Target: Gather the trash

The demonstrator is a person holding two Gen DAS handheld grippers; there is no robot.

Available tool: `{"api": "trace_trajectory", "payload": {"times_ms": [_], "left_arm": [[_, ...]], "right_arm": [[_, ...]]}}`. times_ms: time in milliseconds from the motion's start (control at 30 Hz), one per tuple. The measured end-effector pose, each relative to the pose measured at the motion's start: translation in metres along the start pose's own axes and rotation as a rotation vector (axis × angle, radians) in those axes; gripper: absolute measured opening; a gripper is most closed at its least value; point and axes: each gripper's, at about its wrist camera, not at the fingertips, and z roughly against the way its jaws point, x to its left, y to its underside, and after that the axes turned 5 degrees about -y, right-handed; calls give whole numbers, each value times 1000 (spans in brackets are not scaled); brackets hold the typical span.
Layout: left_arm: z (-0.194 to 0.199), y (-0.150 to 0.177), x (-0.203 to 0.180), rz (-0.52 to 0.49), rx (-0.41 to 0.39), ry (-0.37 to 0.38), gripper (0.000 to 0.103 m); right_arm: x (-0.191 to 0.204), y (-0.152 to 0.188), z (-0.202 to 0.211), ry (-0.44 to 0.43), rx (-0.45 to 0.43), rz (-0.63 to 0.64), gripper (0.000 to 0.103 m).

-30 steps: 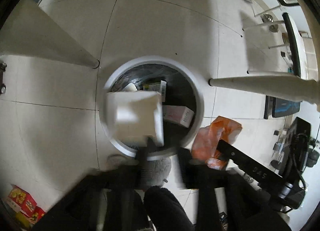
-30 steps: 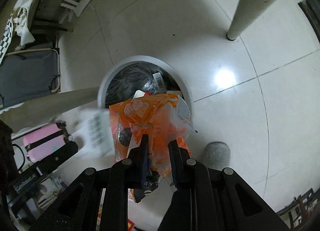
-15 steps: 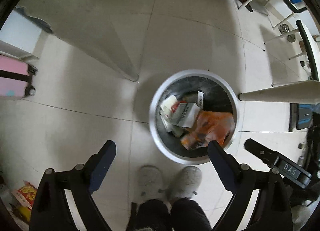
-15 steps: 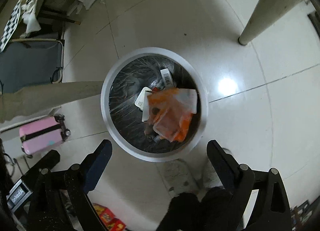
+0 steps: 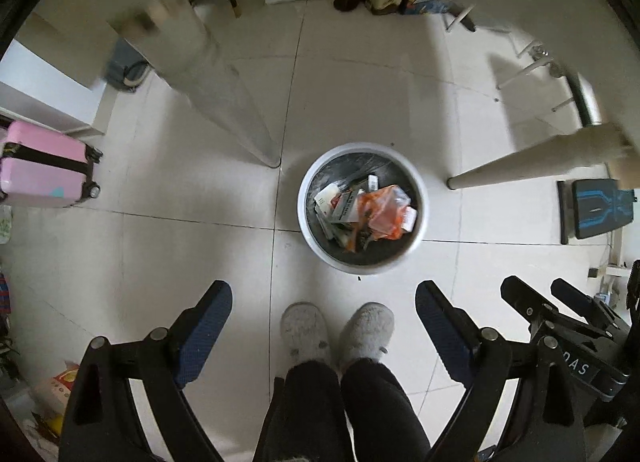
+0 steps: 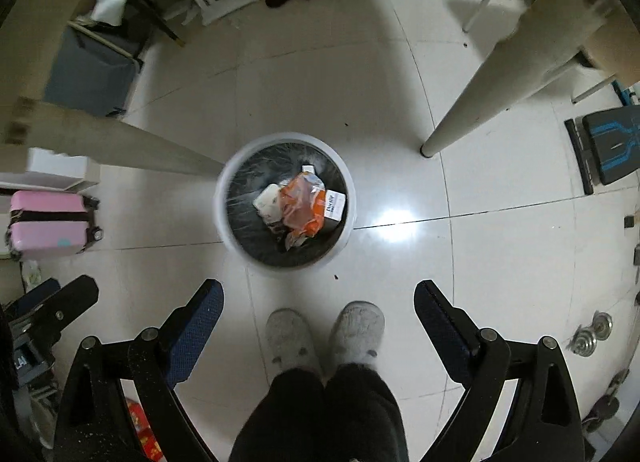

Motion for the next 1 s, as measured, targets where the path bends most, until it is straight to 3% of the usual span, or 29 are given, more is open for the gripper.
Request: {"api": "trace_trajectory", "payload": {"times_ms": [267,467,700,1000], "left_arm": [[117,20,-2,-51,-31,23,94],[189,34,-3,-71,-44,85,94],[279,43,0,-92,-108,189,94],[348,59,2,-97,-156,301,94]], "right_arm": [[18,24,150,-28,-23,53,97],[30,46,250,-104,-39,65,97],[41,68,345,-210,-45,61,97],[61,90,432,-328,-76,84,97]]}}
